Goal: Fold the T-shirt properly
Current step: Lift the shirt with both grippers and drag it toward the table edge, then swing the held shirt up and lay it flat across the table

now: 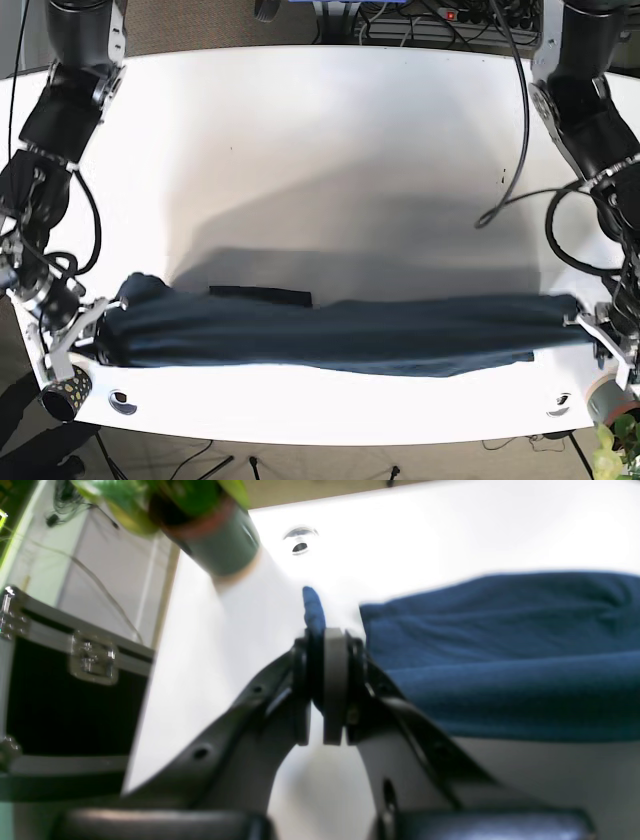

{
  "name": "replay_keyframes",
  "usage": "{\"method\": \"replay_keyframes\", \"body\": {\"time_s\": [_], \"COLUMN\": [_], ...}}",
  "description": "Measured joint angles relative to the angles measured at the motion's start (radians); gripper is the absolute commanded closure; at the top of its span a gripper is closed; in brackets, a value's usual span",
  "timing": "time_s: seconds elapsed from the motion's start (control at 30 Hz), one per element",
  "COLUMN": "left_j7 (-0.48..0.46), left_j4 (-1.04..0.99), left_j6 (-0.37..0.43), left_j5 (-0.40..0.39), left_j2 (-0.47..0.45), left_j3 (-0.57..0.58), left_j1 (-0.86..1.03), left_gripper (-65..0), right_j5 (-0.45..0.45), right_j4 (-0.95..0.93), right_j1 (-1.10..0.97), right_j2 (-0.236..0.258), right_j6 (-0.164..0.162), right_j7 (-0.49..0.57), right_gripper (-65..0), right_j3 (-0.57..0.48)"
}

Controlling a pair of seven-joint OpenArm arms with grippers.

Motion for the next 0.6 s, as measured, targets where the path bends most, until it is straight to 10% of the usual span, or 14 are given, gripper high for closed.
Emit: {"method": "replay_keyframes", "body": {"time_s": [0.6], "left_j7": [-0.008], "left_j4": [0.152], "left_j6": [0.004], "left_j5": [0.021], "left_j2": [0.096], "left_j3": [-0.050], "left_j1": [0.400], "left_gripper": [0.0], "right_j5": [-0.017], "right_j4": [0.236], "right_j1": [-0.489], "right_j2": [-0.164], "right_j6": [-0.003], "right_j7": [-0.031], "right_gripper": [0.0], "right_j3": [0.084]}}
